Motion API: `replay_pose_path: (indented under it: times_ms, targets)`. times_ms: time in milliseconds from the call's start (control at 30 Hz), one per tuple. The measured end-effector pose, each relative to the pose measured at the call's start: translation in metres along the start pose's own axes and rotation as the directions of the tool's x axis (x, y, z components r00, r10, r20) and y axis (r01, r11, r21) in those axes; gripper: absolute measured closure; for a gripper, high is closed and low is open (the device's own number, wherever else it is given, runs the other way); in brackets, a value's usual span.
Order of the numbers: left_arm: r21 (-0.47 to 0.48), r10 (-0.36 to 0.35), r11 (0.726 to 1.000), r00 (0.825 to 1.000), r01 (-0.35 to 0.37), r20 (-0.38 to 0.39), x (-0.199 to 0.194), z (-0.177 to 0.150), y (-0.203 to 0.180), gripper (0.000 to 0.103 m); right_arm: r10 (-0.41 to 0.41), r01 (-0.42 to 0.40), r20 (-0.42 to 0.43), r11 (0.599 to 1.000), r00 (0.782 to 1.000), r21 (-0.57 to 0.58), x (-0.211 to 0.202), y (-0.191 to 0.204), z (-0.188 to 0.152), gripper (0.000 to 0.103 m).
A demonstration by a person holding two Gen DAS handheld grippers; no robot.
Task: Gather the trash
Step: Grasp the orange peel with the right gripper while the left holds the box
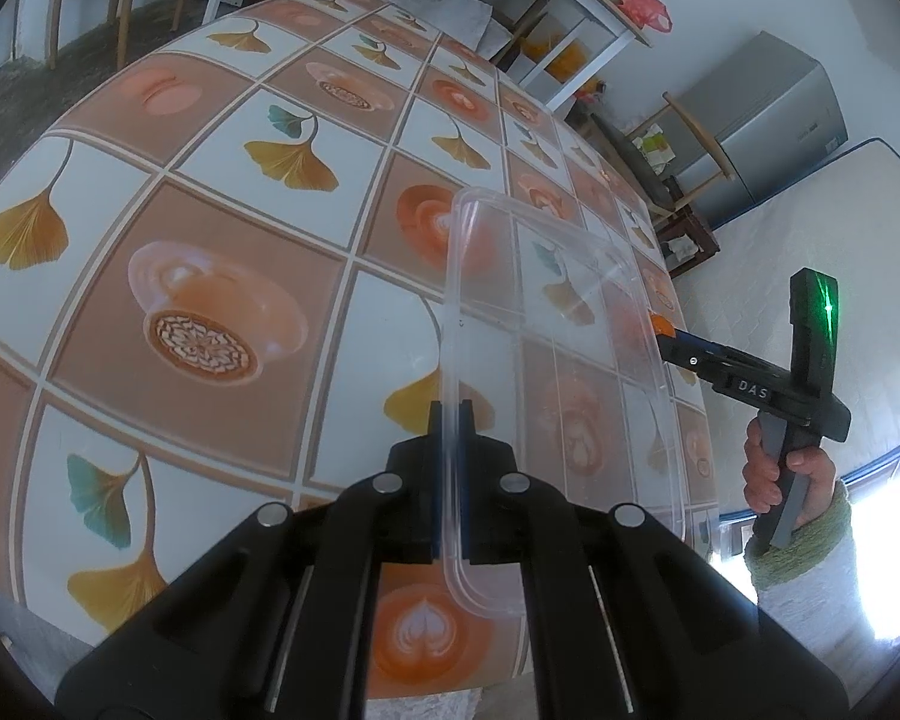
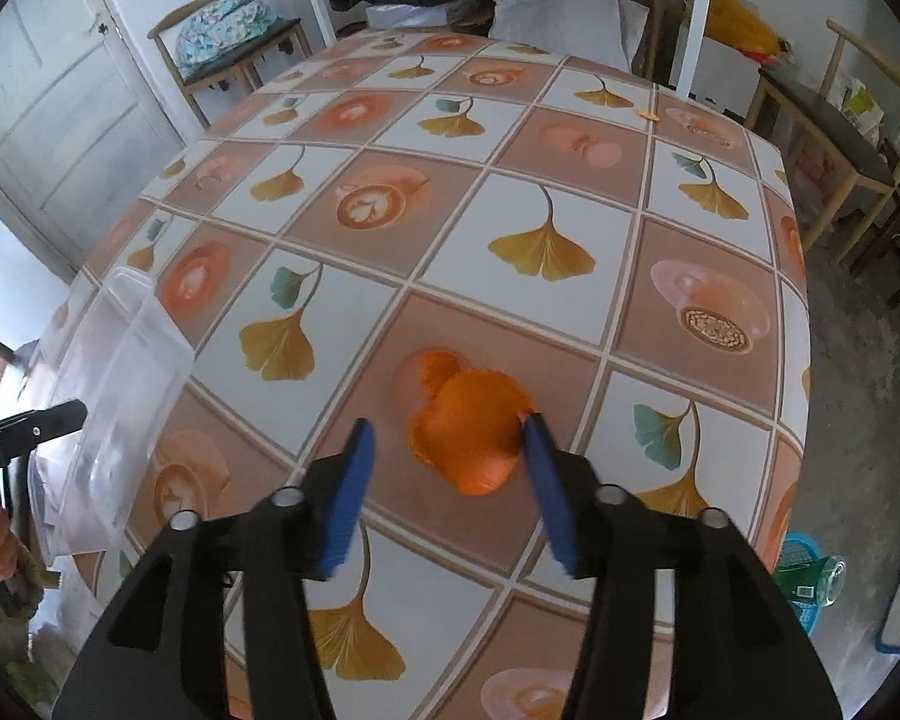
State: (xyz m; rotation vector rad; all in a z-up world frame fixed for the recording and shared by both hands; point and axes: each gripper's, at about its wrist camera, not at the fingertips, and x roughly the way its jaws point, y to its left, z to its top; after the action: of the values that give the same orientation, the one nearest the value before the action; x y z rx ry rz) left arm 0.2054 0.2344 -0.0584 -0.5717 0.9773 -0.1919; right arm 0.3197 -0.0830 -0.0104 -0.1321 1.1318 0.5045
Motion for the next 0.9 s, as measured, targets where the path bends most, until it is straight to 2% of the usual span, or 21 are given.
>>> replay_pose_path:
  times_ms: [167,267,500,533,900]
  targets:
    - [0.000,0.001,1.000,1.000,-0.001,0.000,0.000,0.000,0.000,0.100,0.035,-0.036,0.007,0.998,0.999,0.052,0.001,-0.004,0.000,0.043]
    - [-0.001,0.000,1.000,1.000,0.000,0.000,0.000,0.000,0.000,0.100,0.030,-0.031,0.018,0.997,0.999,0.071,0.004,-0.003,0.000,0.040]
    - [0.000,0.003,1.000,1.000,-0.003,0.001,0.000,0.000,0.000,0.100,-0.106,0.106,0.010,0.994,0.994,0.033,0.020,0.009,-0.002,0.041]
    - [-0.001,0.004,1.000,1.000,-0.004,0.002,0.000,-0.001,0.001,0.100,-0.126,0.125,0.022,0.992,0.992,0.026,0.020,0.011,-0.003,0.042]
    - [-0.002,0.018,1.000,1.000,-0.018,0.003,0.000,-0.003,0.000,0.100,-0.124,0.119,0.032,0.985,0.992,0.122,0.015,-0.005,-0.001,0.080]
